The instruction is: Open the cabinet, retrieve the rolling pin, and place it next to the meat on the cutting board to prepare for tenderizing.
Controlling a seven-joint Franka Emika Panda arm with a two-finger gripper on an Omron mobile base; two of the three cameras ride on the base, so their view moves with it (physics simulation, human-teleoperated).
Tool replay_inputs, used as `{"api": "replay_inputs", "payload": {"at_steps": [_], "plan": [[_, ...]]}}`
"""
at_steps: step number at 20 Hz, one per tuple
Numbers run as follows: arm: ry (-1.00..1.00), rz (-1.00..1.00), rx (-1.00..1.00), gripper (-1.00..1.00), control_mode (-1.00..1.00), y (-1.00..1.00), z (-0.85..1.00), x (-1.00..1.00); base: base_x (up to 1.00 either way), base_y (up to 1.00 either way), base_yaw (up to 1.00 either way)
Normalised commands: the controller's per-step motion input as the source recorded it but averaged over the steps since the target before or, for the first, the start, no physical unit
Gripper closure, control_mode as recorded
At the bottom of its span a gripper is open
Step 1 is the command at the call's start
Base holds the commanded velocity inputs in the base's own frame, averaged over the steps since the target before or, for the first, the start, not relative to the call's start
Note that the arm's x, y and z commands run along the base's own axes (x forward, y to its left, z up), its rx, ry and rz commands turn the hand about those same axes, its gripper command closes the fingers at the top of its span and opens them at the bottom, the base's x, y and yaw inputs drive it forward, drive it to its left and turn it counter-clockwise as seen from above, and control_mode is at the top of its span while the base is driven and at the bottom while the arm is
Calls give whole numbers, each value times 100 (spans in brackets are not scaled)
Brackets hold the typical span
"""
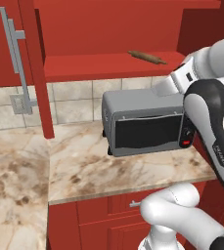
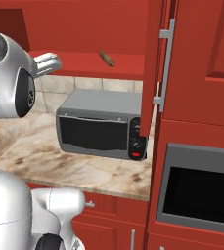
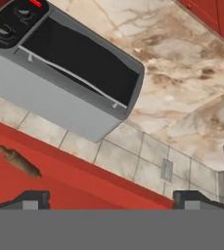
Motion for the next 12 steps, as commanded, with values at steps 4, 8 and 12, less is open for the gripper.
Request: {"api": "replay_inputs", "payload": {"at_steps": [4, 8, 12], "plan": [[-11, -8, -4, -100, -100, -53, 0, 26, 0, 0, 0], [-4, -4, 0, -100, -100, -40, 0, 22, 0, 0, 0], [2, 0, 2, -100, -100, -41, 0, 18, 0, 0, 0]]}}
